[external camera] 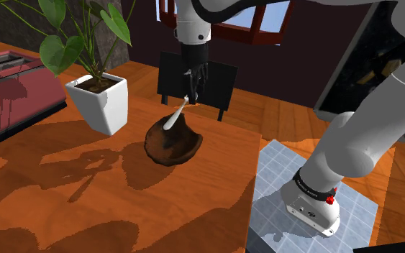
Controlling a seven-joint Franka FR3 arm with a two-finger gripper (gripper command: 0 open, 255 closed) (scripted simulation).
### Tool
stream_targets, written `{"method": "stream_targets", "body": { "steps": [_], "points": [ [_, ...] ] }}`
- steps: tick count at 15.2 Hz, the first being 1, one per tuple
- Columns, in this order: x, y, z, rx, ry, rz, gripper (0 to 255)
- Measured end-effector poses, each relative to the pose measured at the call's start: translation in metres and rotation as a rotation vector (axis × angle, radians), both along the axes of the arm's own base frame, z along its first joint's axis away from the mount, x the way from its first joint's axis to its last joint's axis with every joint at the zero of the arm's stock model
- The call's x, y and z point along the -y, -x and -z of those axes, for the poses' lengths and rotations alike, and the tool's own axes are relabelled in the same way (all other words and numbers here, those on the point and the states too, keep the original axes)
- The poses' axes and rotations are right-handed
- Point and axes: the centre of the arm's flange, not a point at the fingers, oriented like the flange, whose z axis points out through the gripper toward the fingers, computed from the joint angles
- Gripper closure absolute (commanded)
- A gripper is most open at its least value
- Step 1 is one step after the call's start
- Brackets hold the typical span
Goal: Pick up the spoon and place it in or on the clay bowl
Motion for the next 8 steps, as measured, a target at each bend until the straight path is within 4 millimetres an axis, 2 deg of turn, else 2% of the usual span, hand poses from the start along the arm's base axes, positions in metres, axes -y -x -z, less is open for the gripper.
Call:
{"method": "stream_targets", "body": {
  "steps": [2, 8],
  "points": [
    [-0.009, -0.002, 0.009, 0.000, 0.000, 0.001, 255],
    [-0.011, -0.002, 0.039, -0.001, -0.001, 0.001, 255]
  ]
}}
